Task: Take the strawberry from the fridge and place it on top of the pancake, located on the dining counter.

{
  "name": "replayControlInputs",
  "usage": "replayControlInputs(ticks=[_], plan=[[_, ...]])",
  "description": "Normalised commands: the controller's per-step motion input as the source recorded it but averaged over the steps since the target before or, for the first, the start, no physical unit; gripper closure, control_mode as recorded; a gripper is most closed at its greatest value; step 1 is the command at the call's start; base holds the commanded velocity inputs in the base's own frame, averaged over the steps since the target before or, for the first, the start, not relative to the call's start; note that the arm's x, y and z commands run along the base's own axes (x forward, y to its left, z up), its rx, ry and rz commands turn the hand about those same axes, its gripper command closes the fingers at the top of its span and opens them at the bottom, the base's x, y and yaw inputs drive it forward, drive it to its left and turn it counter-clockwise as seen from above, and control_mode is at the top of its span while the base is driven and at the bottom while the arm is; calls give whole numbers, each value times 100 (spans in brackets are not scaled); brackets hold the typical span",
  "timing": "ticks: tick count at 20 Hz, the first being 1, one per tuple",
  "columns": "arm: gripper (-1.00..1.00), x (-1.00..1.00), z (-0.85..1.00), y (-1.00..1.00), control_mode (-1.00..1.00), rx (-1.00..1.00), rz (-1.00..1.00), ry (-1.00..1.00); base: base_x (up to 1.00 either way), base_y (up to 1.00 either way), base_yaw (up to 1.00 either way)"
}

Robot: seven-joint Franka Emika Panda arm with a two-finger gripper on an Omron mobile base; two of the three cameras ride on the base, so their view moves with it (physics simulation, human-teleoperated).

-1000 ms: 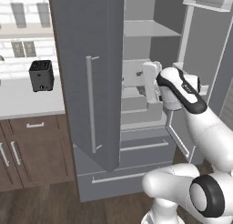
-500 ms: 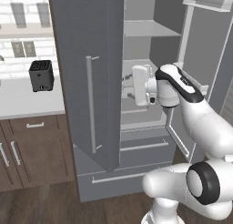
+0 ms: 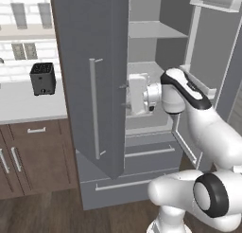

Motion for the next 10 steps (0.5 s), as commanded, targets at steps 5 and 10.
replayControlInputs(ticks=[5, 10], plan=[[-100, -68, 1, 18, -100, 0, 19, -23, 0, 0, 0], [-100, 15, 11, -96, -100, 8, 0, -11, 0, 0, 0]])
